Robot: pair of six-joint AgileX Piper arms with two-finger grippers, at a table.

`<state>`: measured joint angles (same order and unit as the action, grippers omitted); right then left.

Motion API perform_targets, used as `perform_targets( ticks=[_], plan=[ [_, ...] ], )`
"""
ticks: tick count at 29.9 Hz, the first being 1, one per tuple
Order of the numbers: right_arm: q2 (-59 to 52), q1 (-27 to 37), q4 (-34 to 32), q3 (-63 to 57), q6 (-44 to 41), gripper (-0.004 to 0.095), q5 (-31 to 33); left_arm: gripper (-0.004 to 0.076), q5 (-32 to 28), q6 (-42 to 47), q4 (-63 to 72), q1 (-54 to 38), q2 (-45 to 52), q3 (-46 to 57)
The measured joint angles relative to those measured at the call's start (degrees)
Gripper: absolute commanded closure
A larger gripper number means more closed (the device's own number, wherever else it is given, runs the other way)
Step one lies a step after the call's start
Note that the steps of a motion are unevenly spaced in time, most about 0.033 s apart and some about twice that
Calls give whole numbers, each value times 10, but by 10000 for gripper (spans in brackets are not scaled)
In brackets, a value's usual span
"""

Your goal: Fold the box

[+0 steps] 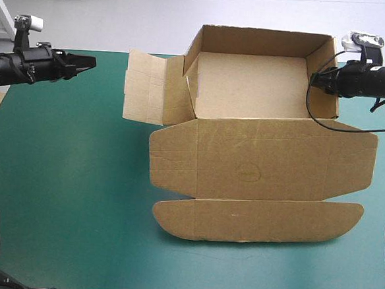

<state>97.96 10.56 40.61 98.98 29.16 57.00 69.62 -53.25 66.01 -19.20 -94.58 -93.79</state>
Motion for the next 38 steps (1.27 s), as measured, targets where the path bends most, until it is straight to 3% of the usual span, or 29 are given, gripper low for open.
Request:
perform_targets(
  ticks=[4,9,19,38],
  plan=[
    [0,0,36,0,21,923,0,733,0,8,-87,-21,-1,10],
    [0,0,89,0,40,923,2,733,-42,9,-98,-42,-20,52],
    [-7,0,106,0,56,923,19,733,-17,-66,116,-30,-114,102],
    [-16,0,100,0,56,923,28,733,-16,-92,239,105,-172,103]
  ],
)
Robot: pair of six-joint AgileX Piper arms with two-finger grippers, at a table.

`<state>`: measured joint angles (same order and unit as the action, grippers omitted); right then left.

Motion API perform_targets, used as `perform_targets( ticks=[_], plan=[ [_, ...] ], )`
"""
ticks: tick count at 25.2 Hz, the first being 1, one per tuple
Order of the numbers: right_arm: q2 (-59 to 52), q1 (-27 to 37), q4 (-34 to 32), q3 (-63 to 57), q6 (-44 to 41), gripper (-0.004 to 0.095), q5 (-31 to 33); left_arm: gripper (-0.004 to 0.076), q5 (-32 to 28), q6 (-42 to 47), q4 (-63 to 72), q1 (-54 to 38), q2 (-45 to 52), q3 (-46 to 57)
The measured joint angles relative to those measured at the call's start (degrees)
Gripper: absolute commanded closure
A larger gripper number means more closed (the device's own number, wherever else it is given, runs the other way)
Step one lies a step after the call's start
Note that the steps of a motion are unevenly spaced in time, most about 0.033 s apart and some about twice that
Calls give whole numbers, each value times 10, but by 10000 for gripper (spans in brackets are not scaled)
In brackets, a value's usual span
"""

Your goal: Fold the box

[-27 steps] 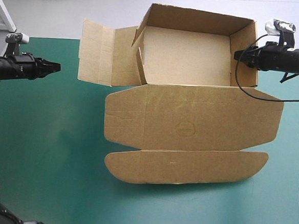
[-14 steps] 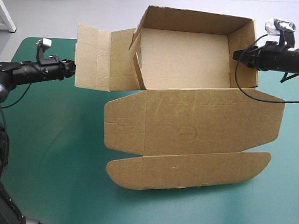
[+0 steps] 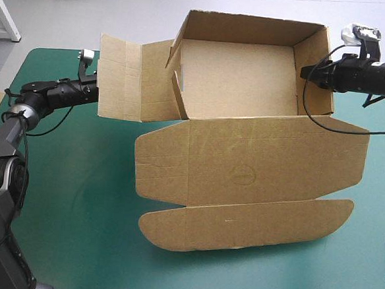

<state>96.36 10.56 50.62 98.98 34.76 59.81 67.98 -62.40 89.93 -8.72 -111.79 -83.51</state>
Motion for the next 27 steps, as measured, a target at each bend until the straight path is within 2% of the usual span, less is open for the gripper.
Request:
perform_targets(
  ticks=[11,20,22,26,27],
  plan=[
    [0,0,-18,0,-2,923,-23,732,1,59,15,70,20,-18],
    [0,0,-45,0,-12,923,-30,720,1,93,28,74,49,-18],
    [0,0,-46,0,-14,923,-30,654,1,98,43,74,51,-19],
    [0,0,-47,0,-15,923,-30,393,1,113,48,74,54,-19],
    [0,0,-47,0,-15,923,-30,379,1,121,49,74,57,-19]
  ],
)
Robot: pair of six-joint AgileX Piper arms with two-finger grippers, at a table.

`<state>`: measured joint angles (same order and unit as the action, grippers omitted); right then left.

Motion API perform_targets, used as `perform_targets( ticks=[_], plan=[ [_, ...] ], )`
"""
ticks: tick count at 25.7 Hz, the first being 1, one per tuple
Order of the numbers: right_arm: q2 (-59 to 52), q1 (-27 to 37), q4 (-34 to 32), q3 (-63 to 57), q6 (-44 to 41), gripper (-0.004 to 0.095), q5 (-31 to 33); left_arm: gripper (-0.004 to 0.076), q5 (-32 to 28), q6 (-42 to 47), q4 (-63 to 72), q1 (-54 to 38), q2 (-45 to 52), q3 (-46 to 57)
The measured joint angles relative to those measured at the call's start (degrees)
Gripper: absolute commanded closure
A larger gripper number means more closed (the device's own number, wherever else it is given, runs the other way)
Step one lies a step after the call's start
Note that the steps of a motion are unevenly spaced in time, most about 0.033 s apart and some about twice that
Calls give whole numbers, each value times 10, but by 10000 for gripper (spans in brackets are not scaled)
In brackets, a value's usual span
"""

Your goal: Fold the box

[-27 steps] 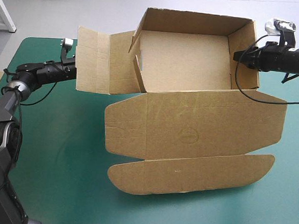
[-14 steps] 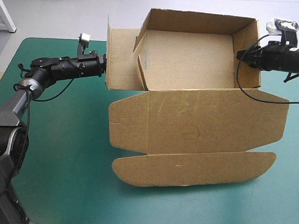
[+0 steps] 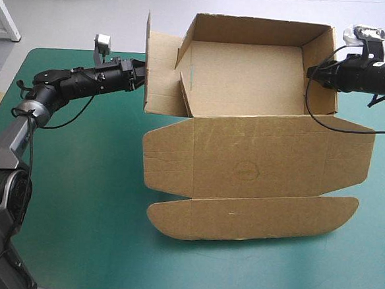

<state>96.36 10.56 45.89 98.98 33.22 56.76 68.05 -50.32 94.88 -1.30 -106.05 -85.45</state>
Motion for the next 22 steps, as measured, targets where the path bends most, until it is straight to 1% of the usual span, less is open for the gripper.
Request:
perform_targets(
  ticks=[5,8,17,22],
  plan=[
    [0,0,0,0,0,923,0,379,-1,17,1,6,11,0],
    [0,0,-4,0,-1,923,0,379,-1,20,3,27,12,-3],
    [0,0,-21,0,-11,923,-1,381,5,46,4,40,13,-104],
    [0,0,-22,0,-15,923,-1,381,8,56,5,40,15,-117]
  ],
)
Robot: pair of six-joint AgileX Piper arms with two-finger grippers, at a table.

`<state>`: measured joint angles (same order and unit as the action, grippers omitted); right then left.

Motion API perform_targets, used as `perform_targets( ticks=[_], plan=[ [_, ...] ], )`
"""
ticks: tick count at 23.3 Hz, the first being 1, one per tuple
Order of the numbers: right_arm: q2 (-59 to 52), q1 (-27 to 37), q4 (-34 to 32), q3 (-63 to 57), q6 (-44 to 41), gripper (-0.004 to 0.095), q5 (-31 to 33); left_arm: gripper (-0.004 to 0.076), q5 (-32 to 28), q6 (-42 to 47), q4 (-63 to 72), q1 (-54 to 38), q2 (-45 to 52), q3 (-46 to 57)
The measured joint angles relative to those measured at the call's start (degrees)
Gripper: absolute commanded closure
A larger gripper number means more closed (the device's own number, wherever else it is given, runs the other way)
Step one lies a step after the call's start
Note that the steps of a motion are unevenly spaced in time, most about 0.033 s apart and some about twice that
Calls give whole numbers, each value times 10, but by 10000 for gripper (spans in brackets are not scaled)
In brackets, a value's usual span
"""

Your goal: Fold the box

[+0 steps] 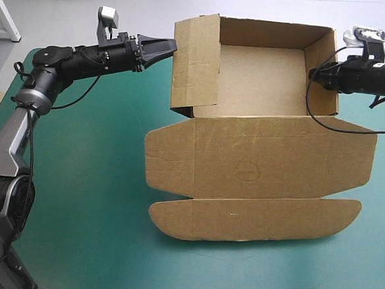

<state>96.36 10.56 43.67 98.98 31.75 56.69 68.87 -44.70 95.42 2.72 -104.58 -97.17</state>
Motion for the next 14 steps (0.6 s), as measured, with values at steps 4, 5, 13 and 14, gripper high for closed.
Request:
perform_targets(
  ticks=[4,5,13,14],
  plan=[
    [0,0,-3,0,-3,923,0,381,0,9,-5,2,0,0],
    [0,0,-4,0,-3,923,1,381,0,11,-16,5,0,0],
    [0,0,-16,0,-1,923,3,381,1,35,-150,63,0,-2],
    [0,0,-19,0,-1,923,3,381,0,39,-160,65,0,-6]
  ],
)
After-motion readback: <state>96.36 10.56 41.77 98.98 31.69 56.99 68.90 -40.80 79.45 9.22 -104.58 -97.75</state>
